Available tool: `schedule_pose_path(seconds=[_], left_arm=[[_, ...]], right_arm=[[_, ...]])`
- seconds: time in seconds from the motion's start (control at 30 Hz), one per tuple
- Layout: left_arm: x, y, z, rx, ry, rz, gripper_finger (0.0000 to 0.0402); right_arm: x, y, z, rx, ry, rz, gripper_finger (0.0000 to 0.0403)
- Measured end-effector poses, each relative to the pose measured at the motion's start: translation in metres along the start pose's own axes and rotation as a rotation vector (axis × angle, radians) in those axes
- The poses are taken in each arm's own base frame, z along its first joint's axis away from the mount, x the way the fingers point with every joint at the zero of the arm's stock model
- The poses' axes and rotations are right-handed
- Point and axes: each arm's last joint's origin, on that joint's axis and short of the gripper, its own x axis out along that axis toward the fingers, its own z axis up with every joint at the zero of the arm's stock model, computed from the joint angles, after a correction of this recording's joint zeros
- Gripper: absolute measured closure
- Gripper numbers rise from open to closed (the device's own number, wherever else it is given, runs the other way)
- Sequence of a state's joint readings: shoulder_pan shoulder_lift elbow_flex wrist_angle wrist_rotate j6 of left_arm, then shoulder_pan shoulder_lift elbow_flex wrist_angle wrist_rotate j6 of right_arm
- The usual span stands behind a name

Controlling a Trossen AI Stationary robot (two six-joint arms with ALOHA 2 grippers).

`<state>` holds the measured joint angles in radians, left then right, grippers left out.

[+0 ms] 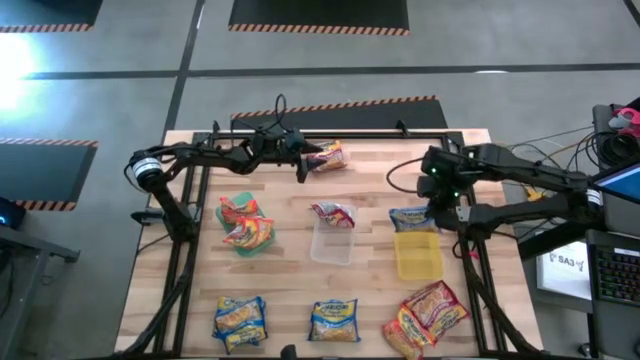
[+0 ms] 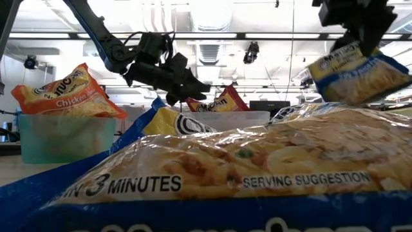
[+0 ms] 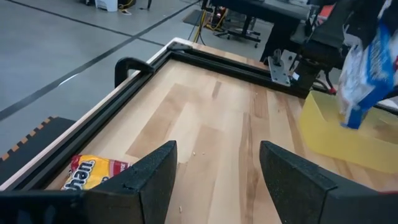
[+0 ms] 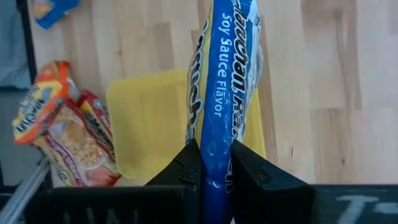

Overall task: Sort Maruchan noodles
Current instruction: Put the blue noodle pack into the yellow bin

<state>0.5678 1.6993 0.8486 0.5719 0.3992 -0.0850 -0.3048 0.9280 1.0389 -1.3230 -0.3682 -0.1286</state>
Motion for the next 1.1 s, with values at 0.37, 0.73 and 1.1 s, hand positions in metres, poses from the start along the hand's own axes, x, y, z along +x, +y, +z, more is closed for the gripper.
schedule_pose_path(seconds=[0.37,0.73,1.1], left_arm=[[0.000,0.000,0.002,-0.004,-0.017,-0.001,0.0190],[0.000,0.000,0.002,-0.004,-0.017,-0.001,0.0190],[0.000,0.000,0.001,-0.005,-0.015,-0.001,0.0190]], right_arm=[[0.038,-0.015,-0.003,0.004,0.086,0.009,0.0365],[0.069,-0.027,0.001,0.198,0.165,0.005,0.0365],[0.076,-0.032,0.005,0.293,0.206,-0.044,0.0333]])
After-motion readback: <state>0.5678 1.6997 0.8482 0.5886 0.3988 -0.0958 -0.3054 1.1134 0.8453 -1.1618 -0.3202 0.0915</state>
